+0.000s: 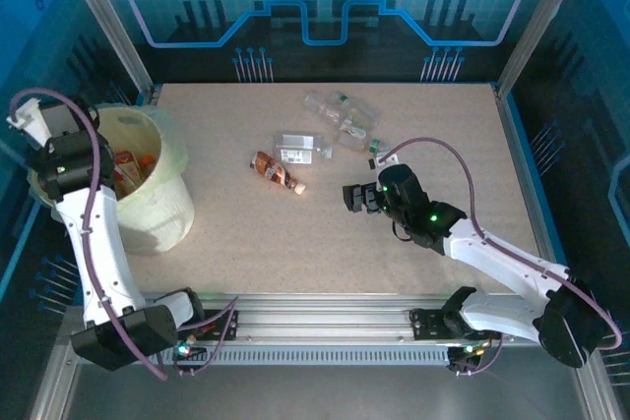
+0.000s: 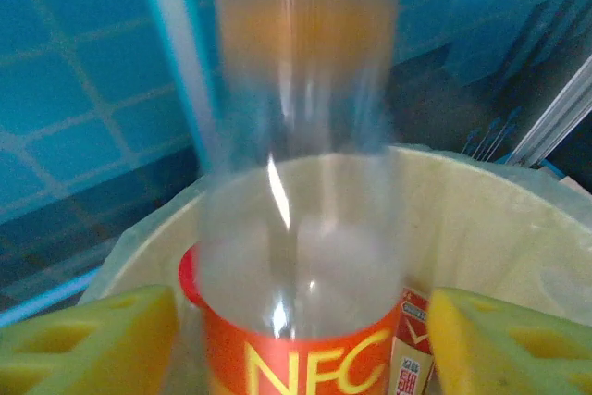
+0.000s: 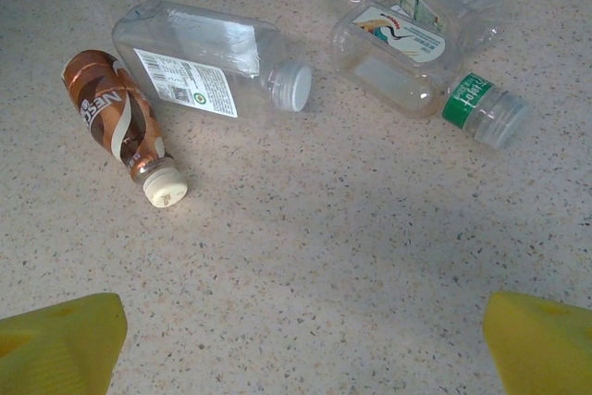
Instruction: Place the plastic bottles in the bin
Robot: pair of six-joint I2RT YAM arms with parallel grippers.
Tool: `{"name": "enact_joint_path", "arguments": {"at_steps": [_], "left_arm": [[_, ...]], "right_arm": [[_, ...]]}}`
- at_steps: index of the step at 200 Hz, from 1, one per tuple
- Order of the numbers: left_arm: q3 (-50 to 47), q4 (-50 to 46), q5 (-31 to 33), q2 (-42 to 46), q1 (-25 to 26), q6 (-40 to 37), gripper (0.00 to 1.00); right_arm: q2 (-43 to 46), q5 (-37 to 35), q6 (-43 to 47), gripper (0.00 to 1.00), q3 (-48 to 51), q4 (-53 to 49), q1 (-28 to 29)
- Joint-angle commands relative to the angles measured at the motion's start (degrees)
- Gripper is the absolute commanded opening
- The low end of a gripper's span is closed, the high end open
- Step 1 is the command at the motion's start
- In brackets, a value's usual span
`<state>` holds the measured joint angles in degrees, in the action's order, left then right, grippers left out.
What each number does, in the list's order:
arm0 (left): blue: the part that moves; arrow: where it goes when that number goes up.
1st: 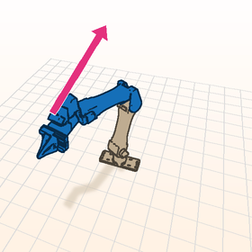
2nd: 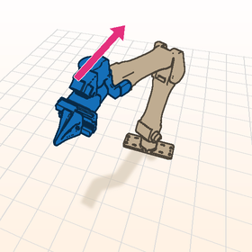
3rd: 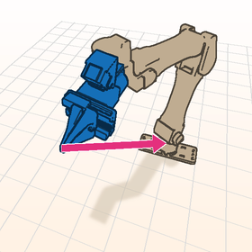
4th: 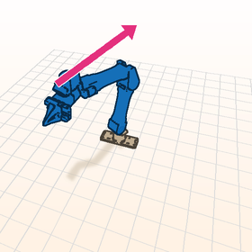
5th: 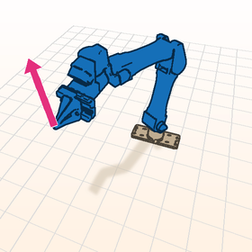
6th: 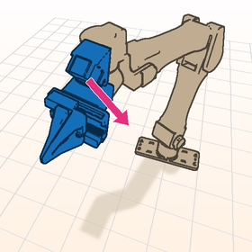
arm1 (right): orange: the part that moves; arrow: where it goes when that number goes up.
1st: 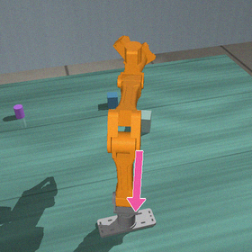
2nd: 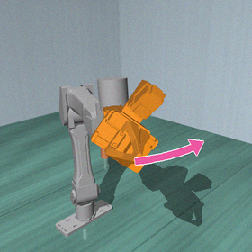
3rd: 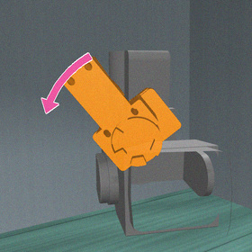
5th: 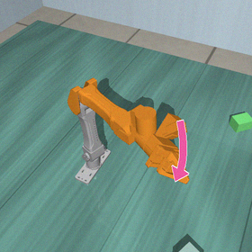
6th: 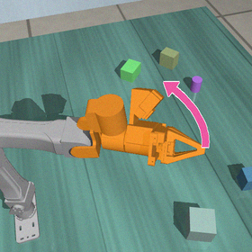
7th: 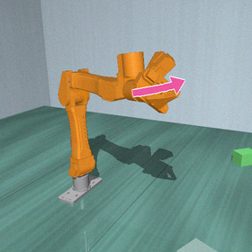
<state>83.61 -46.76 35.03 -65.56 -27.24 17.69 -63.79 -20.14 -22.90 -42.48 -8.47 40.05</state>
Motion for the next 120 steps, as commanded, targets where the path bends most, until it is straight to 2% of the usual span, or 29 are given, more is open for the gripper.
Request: {"name": "enact_joint_path", "arguments": {"at_steps": [1,13,30,62,100,120], "left_arm": [[0.41,-2.59,-4.83,0.15,-1.49,4.51,0.84],[0.93,-2.86,-5.75,0.17,-1.47,4.63,0.88],[2.0,-3.63,-8.22,0.47,-1.41,4.81,0.94],[2.74,-3.51,-15.62,2.48,-1.4,5.8,0.99],[2.75,-1.93,-29.1,4.75,-1.14,8.17,0.99],[2.46,0.26,-38.43,5.16,-0.94,9.87,0.99]], "right_arm": [[-0.52,0.46,0.72,1.0,-1.99,0.89,-1.04],[-0.72,0.67,0.2,1.0,-2.28,0.86,-1.4],[-0.55,4.68,-0.73,1.0,-2.51,2.12,-3.33],[-2.81,7.63,0.52,1.0,-5.43,1.29,-8.0],[-8.49,9.94,6.96,1.0,-11.74,-2.74,-12.59],[-13.6,12.14,11.29,1.0,-16.0,-6.51,-15.75]]}}
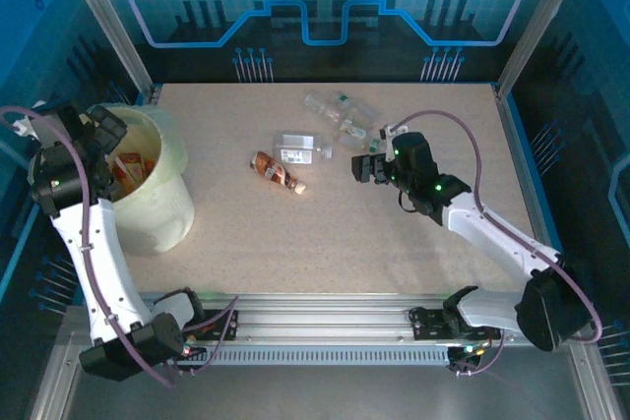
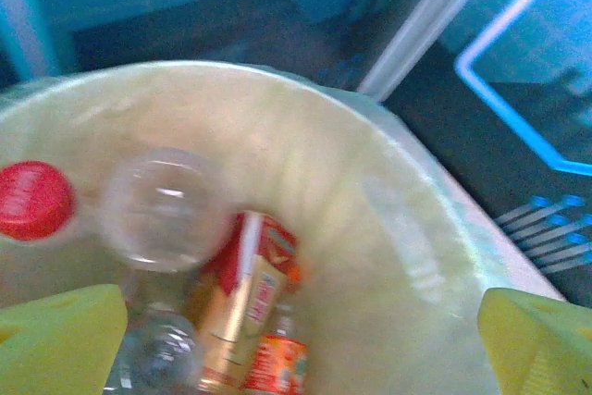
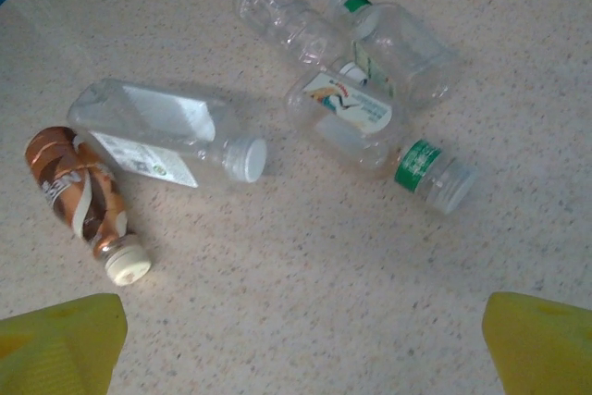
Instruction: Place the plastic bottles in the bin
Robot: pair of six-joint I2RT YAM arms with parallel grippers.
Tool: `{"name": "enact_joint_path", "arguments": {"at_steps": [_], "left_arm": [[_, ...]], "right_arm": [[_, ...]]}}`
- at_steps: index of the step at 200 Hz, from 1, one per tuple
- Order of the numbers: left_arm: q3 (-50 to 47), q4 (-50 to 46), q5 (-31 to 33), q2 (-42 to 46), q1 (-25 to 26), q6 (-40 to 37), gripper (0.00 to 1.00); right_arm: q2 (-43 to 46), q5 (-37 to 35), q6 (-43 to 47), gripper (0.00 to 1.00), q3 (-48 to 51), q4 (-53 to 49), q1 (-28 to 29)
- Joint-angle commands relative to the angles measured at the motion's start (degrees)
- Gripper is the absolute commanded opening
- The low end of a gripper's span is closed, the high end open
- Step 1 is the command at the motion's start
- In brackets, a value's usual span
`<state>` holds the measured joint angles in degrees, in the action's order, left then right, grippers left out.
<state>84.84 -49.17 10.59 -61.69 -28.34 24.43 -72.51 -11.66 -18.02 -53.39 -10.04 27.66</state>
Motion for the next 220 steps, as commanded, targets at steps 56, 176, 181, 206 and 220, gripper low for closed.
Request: {"name": "enact_joint_path", "arguments": {"at_steps": [56,176,181,206,220], "left_arm": [[-2.73,11.72,-24.47,2.18,2.26,8.32,0.99],[-5.89,17.75,-24.99,2.27,23.97,11.33,0.99],[-5.66,17.18,-24.79,2.0,24.03,11.13,0.99],[-6.55,17.61,-25.44,1.49,24.03,11.74,0.99],[-6.75,17.28,-25.68,1.35,24.03,11.74,0.99]], "right_arm": [[-22.33,11.88,23.45,0.97,-18.32,-14.94,-9.01],[-51.09,8.27,43.51,0.86,-45.03,-32.72,-13.17],[-52.03,8.26,43.95,0.85,-46.07,-33.29,-13.27],[-56.2,6.88,45.48,0.83,-51.25,-35.75,-13.26],[-58.05,6.73,46.25,0.81,-53.17,-36.95,-13.32]]}}
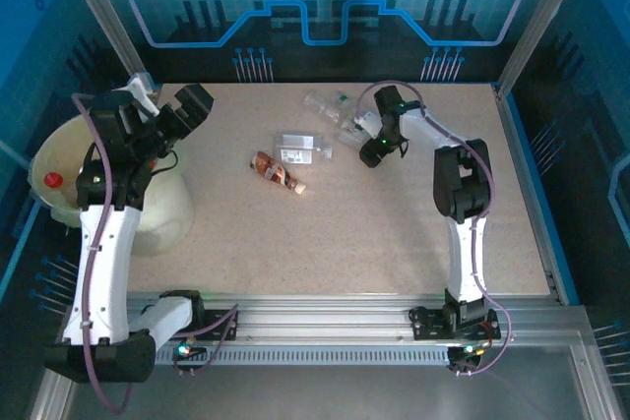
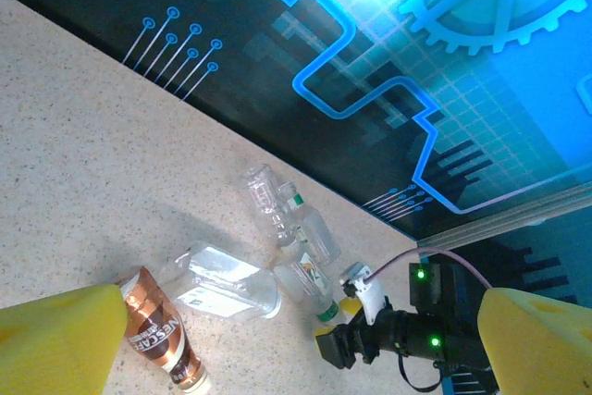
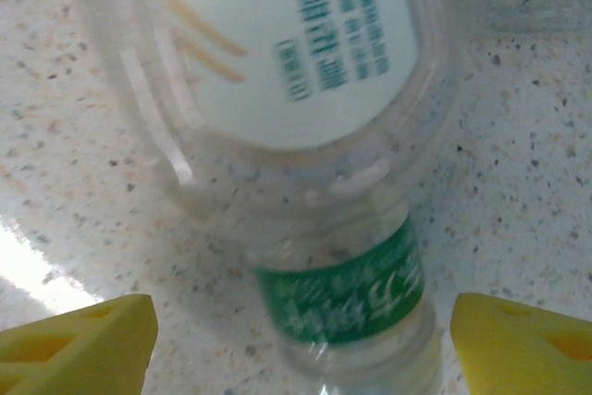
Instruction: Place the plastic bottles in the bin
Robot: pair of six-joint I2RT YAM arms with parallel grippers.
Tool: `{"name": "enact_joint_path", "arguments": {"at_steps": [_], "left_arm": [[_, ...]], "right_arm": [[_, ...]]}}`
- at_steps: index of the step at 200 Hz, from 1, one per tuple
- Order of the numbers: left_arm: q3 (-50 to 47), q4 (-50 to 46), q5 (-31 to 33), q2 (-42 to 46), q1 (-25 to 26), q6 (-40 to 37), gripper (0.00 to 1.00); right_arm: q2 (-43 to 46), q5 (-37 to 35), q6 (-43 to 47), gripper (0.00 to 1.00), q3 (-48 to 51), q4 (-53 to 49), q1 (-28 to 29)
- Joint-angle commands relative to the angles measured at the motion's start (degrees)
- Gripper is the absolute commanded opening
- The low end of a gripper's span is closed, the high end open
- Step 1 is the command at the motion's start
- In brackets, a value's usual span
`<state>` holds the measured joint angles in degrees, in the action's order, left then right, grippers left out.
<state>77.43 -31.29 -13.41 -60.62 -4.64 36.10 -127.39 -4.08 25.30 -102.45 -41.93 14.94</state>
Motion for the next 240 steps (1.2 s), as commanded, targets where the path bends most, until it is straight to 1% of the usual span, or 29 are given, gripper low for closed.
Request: {"name": "enact_joint_path", "arguments": {"at_steps": [1,36,59,79,98,122,142,175,194,216,229,240], "left_arm": [[0.68,-0.69,-1.65,0.26,0.34,0.05,0.99],[0.95,-2.46,-2.45,-0.35,0.38,-0.85,0.99],[0.71,-2.25,-3.35,-0.66,0.47,-0.12,0.99],[0.51,-1.61,-3.38,-1.08,0.93,1.46,0.99],[-0.06,-0.26,-3.06,-1.34,2.01,2.82,0.99],[-0.8,2.05,-1.78,-1.38,4.85,1.64,0.99],[1.11,-0.24,0.79,-2.92,8.41,-0.24,0.99],[1.86,-0.87,3.1,-6.12,13.42,0.11,0.99],[2.26,-0.6,0.43,-8.95,16.18,-1.89,0.99],[2.82,-0.89,-0.49,-11.93,20.61,-4.25,0.99],[2.62,0.66,-0.62,-13.81,23.66,-2.98,0.99],[1.82,4.3,-4.39,-15.57,24.86,-0.4,0.99]], "right_arm": [[-3.28,-0.85,2.97,0.8,-4.17,-5.16,-0.6],[-5.63,-0.04,4.23,0.73,-5.8,-6.94,-0.53],[-5.59,0.09,3.54,0.65,-5.03,-6.51,-0.43],[-3.5,0.04,2.85,0.59,-2.94,-5.36,-0.15],[-0.56,0.08,2.0,0.51,-0.58,-4.75,0.02],[5.11,0.21,-0.42,0.44,4.46,-2.2,0.25],[11.39,2.16,-7.52,0.39,9.83,-0.31,0.41],[24.39,5.45,-15.37,0.36,23.47,7.17,3.56],[30.02,6.88,-19.04,0.35,28.26,8.66,5.39],[36.68,7.44,-23.16,0.35,32.95,9.71,8.17],[40.58,8.77,-25.45,0.35,36.06,11.83,9.84],[43.34,11.24,-27.51,0.34,38.67,14.1,10.86]]}}
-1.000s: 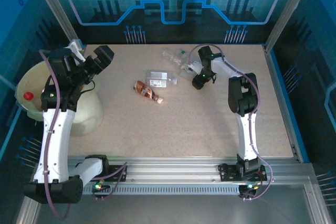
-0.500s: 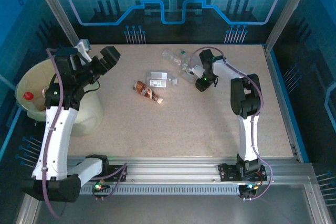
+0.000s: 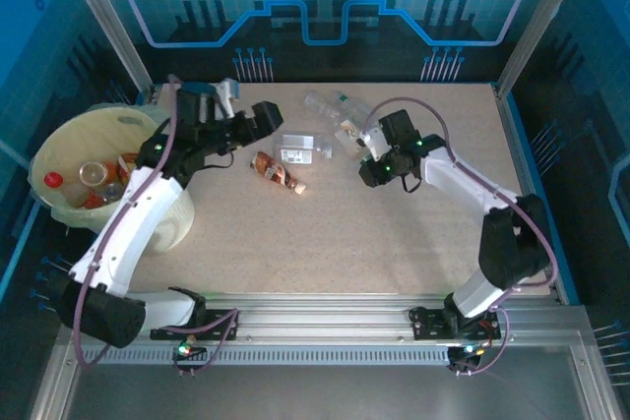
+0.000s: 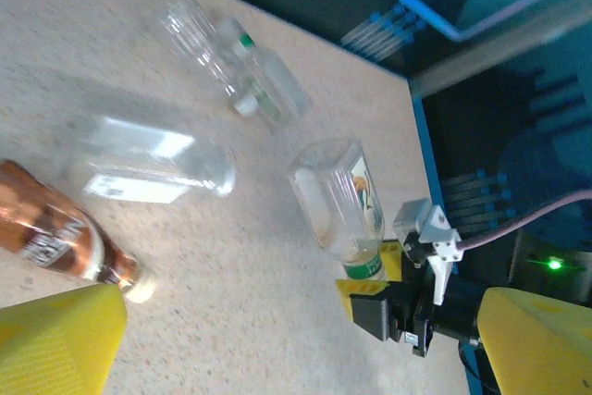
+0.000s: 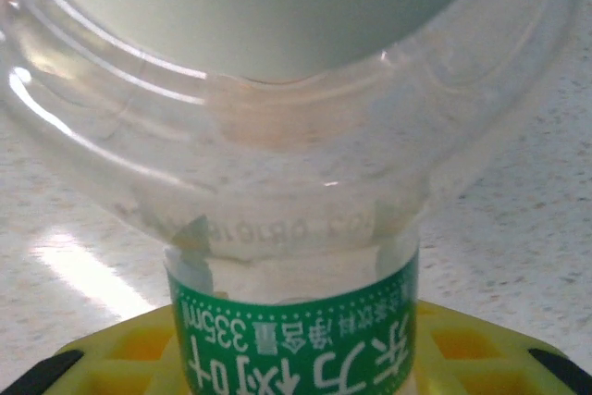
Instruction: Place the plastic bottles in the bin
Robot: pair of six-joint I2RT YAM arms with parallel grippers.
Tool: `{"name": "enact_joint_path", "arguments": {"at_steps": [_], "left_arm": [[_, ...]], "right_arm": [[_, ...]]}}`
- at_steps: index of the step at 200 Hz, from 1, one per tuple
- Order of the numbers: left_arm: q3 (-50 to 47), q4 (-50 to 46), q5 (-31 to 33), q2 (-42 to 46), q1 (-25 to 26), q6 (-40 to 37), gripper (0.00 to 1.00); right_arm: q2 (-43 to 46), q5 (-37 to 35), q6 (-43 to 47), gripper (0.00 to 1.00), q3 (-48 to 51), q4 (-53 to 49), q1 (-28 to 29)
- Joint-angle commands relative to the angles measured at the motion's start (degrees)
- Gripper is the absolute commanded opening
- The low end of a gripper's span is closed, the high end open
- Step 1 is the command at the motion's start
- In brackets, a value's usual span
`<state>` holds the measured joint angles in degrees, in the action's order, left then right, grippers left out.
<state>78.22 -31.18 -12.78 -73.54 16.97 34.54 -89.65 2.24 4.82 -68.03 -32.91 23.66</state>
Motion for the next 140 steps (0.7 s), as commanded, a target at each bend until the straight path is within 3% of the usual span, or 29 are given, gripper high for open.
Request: {"name": "enact_joint_path", "arguments": {"at_steps": [1,17,38,117,140], "left_arm": [[0.87,4.64,-5.48,-2.74,3.33,1.36,0.99],[0.17,9.18,-8.84,-5.27,5.57,2.34,0.99],[4.39,5.52,-2.19,-8.69,9.59,-1.12,0.99],[8.15,3.73,9.04,-15.24,14.61,2.35,0.99],[7.19,5.69,7.88,-15.06,14.62,3.07,0.96]], "right_arm": [[5.87,5.3,-7.2,0.34,4.46,5.41,2.2],[9.17,11.92,-10.5,0.35,7.48,9.23,2.62],[12.05,16.49,-13.92,0.35,9.73,12.84,3.2],[15.28,10.93,-10.79,0.36,7.58,13.24,10.27],[16.08,10.34,-11.14,0.37,7.43,14.98,11.21]]}}
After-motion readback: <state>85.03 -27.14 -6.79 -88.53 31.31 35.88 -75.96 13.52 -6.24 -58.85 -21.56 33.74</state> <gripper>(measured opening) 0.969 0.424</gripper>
